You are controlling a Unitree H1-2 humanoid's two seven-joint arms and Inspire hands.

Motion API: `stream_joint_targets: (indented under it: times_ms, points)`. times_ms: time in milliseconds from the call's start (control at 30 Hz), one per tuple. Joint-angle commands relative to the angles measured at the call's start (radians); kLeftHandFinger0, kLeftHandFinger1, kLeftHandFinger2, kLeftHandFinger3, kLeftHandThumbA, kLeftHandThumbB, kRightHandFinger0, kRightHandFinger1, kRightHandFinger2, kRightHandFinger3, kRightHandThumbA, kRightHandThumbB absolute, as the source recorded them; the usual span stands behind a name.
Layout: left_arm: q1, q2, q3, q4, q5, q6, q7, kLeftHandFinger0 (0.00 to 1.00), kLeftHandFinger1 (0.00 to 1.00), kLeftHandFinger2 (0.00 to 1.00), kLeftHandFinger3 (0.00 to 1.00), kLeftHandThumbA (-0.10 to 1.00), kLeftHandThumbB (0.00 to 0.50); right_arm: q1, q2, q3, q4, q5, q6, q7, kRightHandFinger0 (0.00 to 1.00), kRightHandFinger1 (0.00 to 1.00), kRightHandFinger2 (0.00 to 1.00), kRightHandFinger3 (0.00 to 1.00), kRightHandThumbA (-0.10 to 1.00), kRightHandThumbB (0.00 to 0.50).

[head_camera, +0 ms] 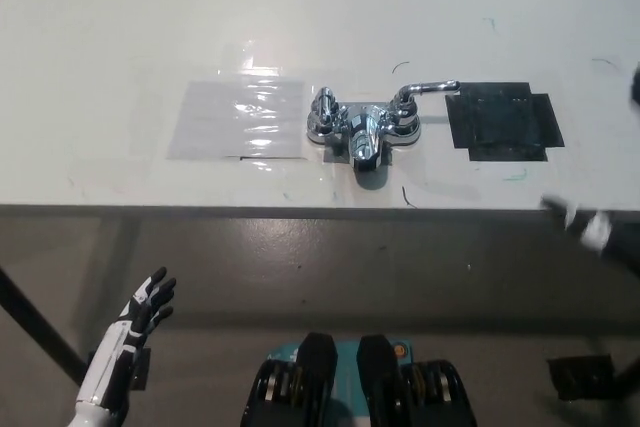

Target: The faucet is at the center of the desk and the robot turn off the faucet by turning the right faucet handle using the right hand

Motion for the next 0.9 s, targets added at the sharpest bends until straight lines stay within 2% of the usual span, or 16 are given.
stream_joint_targets:
  times_ms: [0, 67, 267, 300, 333, 367, 467, 600, 733, 767, 800, 867]
  points:
    - [-0.017, 0.02, -0.005, -0.041, 0.0, -0.07, -0.026, 1.0, 1.0, 1.0, 1.0, 1.0, 0.422, -0.289, -0.117, -0.015, 0.115, 0.211, 0.235, 0.152, 1.0, 1.0, 1.0, 1.0, 1.0, 0.346]
    - [-0.015, 0.02, -0.006, -0.038, -0.005, -0.079, -0.029, 1.0, 1.0, 1.0, 1.0, 1.0, 0.413, -0.427, -0.127, 0.0, 0.28, 0.266, 0.275, 0.228, 1.0, 1.0, 1.0, 1.0, 1.0, 0.343]
    - [-0.017, 0.02, -0.008, -0.031, -0.003, -0.08, -0.03, 1.0, 1.0, 1.0, 1.0, 1.0, 0.407, -0.636, -0.097, 0.021, 0.604, 0.274, 0.337, 0.333, 1.0, 1.0, 1.0, 1.0, 1.0, 0.327]
    - [-0.017, 0.019, -0.008, -0.03, -0.002, -0.082, -0.029, 1.0, 1.0, 1.0, 1.0, 1.0, 0.407, -0.652, -0.095, 0.026, 0.638, 0.268, 0.338, 0.343, 1.0, 1.0, 1.0, 1.0, 1.0, 0.26]
    - [-0.016, 0.019, -0.008, -0.029, -0.005, -0.083, -0.03, 1.0, 1.0, 1.0, 1.0, 1.0, 0.407, -0.692, -0.085, 0.033, 0.725, 0.255, 0.334, 0.363, 1.0, 1.0, 1.0, 1.0, 1.0, 0.354]
    - [-0.015, 0.018, -0.009, -0.032, -0.005, -0.08, -0.03, 1.0, 1.0, 1.0, 1.0, 1.0, 0.401, -0.748, -0.069, 0.043, 0.848, 0.229, 0.319, 0.376, 1.0, 1.0, 1.0, 1.0, 1.0, 0.359]
    - [-0.011, 0.019, -0.011, -0.031, 0.001, -0.087, -0.029, 1.0, 1.0, 1.0, 1.0, 1.0, 0.392, -0.803, -0.053, 0.065, 0.981, 0.185, 0.302, 0.392, 1.0, 1.0, 1.0, 1.0, 1.0, 0.357]
    - [-0.013, 0.019, -0.012, -0.032, -0.001, -0.079, -0.031, 1.0, 1.0, 1.0, 1.0, 1.0, 0.398, -0.893, -0.031, 0.102, 1.2, 0.122, 0.259, 0.424, 1.0, 1.0, 1.0, 1.0, 1.0, 0.33]
    - [-0.015, 0.019, -0.017, -0.039, -0.001, -0.078, -0.035, 1.0, 1.0, 1.0, 1.0, 1.0, 0.396, -0.971, -0.008, 0.152, 1.397, 0.052, 0.23, 0.398, 1.0, 1.0, 1.0, 1.0, 1.0, 0.384]
    - [-0.014, 0.018, -0.018, -0.041, 0.001, -0.075, -0.034, 1.0, 1.0, 1.0, 1.0, 1.0, 0.399, -0.98, -0.005, 0.158, 1.421, 0.047, 0.227, 0.396, 1.0, 1.0, 1.0, 1.0, 1.0, 0.352]
    - [-0.011, 0.017, -0.018, -0.043, 0.0, -0.072, -0.034, 1.0, 1.0, 1.0, 1.0, 1.0, 0.402, -0.989, 0.001, 0.164, 1.448, 0.042, 0.225, 0.394, 1.0, 1.0, 1.0, 1.0, 1.0, 0.406]
    - [-0.01, 0.017, -0.019, -0.044, -0.003, -0.069, -0.036, 1.0, 1.0, 1.0, 1.0, 1.0, 0.404, -1.011, 0.017, 0.169, 1.517, 0.036, 0.208, 0.383, 1.0, 1.0, 1.0, 1.0, 1.0, 0.402]
